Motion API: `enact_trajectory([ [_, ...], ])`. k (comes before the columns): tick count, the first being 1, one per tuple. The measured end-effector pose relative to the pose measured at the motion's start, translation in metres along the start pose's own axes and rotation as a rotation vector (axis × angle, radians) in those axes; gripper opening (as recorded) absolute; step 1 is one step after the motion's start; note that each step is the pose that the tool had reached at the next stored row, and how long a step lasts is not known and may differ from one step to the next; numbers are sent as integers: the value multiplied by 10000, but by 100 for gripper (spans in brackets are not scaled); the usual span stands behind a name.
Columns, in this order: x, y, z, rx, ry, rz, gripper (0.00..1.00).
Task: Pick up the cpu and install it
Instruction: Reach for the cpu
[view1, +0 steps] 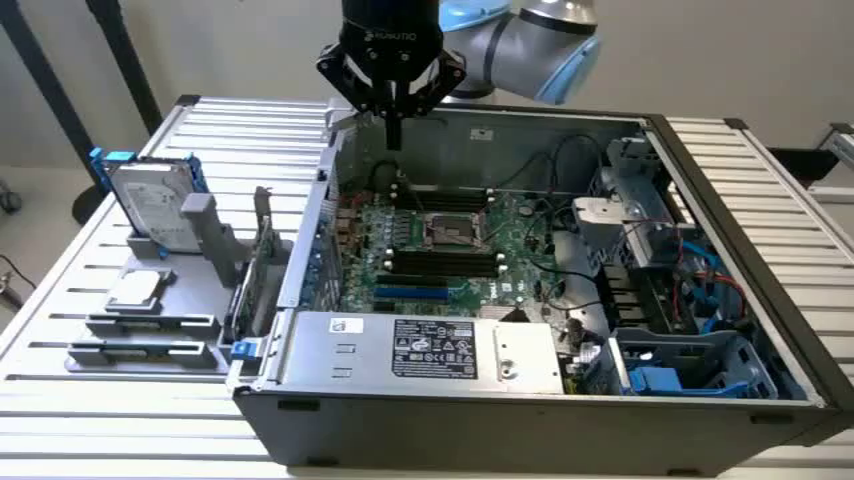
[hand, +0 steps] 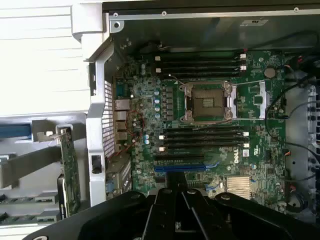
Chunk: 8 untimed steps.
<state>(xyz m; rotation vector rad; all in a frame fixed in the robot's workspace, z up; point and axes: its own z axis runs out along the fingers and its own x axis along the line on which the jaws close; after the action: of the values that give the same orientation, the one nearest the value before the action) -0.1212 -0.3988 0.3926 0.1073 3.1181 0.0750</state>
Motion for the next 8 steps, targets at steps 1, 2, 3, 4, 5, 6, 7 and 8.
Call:
enact_trajectory([
  [1,0,0,0,-1,2,-28,11],
  [2,0,0,0,-1,3,-55,11],
  [3,0,0,0,-1,5,-82,11],
  [4,1,0,0,-2,6,-110,11],
  [5,0,0,0,-2,8,-140,11],
  [6,0,0,0,-4,9,-170,11],
  [7,1,0,0,-4,10,-198,11],
  [8,1,0,0,-5,11,-226,11],
])
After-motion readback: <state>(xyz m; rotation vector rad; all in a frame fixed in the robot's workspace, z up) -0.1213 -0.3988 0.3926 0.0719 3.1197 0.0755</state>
